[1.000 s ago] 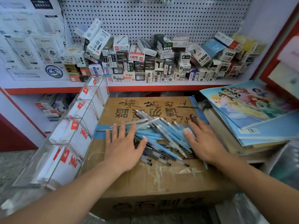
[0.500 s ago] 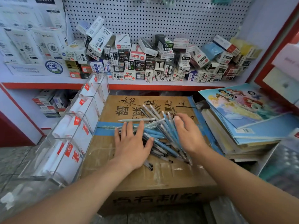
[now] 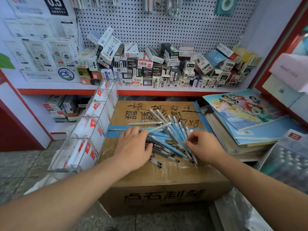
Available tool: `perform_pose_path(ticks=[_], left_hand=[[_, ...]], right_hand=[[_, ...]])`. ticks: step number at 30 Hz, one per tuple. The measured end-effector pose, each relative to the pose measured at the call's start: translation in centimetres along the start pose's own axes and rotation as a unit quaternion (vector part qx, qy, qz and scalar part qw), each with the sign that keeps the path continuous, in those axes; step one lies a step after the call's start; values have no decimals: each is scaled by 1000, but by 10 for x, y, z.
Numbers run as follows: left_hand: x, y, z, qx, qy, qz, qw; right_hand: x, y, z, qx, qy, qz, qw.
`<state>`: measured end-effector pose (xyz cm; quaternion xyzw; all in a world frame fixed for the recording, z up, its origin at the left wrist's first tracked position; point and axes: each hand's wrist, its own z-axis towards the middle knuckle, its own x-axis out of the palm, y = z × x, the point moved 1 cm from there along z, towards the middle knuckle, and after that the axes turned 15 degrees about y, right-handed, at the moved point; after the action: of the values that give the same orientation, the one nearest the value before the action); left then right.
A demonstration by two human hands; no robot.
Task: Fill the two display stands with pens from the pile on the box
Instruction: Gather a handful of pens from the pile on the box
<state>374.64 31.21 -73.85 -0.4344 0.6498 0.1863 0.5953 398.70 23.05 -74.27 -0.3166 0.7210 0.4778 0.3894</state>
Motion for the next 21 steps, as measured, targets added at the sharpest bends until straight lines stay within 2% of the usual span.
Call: perform_pose_path(ticks=[3, 7, 13, 21], left_hand=[[-11, -3, -18, 20, 14, -6, 1000], [-21, -6, -36, 45, 32, -21, 998], [-9, -2, -40, 27, 52, -87, 994], [3, -1, -29, 37, 64, -73, 995]], right_hand=[[-1, 9, -1, 61, 23, -7, 998], [-2, 19, 2, 99, 36, 6, 994], [0, 31, 1, 101, 41, -66, 992], [5, 38, -4, 101, 45, -36, 993]])
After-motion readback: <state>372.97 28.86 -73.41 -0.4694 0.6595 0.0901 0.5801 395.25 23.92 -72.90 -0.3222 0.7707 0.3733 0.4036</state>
